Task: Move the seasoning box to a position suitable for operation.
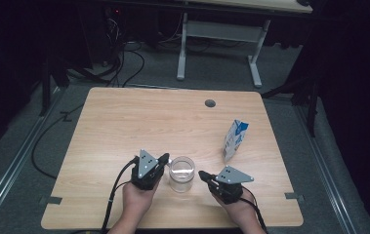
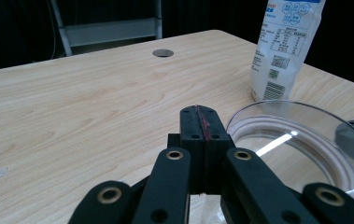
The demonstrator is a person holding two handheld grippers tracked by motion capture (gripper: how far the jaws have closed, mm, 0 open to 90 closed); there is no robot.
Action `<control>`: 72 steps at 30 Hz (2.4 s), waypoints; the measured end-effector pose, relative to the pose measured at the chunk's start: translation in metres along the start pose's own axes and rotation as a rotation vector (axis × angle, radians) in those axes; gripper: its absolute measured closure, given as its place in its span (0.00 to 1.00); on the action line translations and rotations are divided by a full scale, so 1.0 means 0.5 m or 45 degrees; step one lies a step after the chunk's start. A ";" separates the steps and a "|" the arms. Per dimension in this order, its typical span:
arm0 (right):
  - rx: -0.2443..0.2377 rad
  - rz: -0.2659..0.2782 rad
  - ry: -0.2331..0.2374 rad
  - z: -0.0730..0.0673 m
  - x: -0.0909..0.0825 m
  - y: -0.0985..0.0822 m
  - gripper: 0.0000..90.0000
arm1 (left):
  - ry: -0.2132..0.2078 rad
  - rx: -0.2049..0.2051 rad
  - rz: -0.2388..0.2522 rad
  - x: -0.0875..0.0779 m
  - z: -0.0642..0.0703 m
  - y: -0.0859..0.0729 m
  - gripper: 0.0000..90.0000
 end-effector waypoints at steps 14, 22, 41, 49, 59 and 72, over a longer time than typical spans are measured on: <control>-0.004 0.043 0.016 -0.009 -0.007 0.012 0.98 | 0.002 -0.014 -0.002 0.001 -0.003 -0.004 1.00; -0.028 0.069 0.053 -0.035 -0.005 0.027 1.00 | -0.001 -0.015 0.001 0.001 -0.003 -0.004 1.00; -0.004 0.095 0.046 -0.030 -0.009 0.036 1.00 | -0.084 -0.070 0.038 -0.053 0.013 -0.062 1.00; -0.004 0.116 0.032 -0.027 -0.014 0.045 1.00 | -0.148 -0.075 0.059 -0.060 0.036 -0.068 1.00; 0.003 0.125 0.028 -0.025 -0.019 0.049 0.99 | -0.177 -0.074 0.046 -0.056 0.050 -0.076 1.00; 0.010 0.074 -0.005 -0.008 -0.013 0.023 0.99 | -0.101 -0.061 0.115 -0.023 0.005 -0.025 1.00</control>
Point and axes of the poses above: each handheld gripper's, and its own axes: x roughly forward along the jaws, y roughly out of its top, z roughly to its right, the point moved 3 cm from there along x, roughly forward along the jaws, and after that the axes turned 6 degrees about -y, right-handed, at the moved point
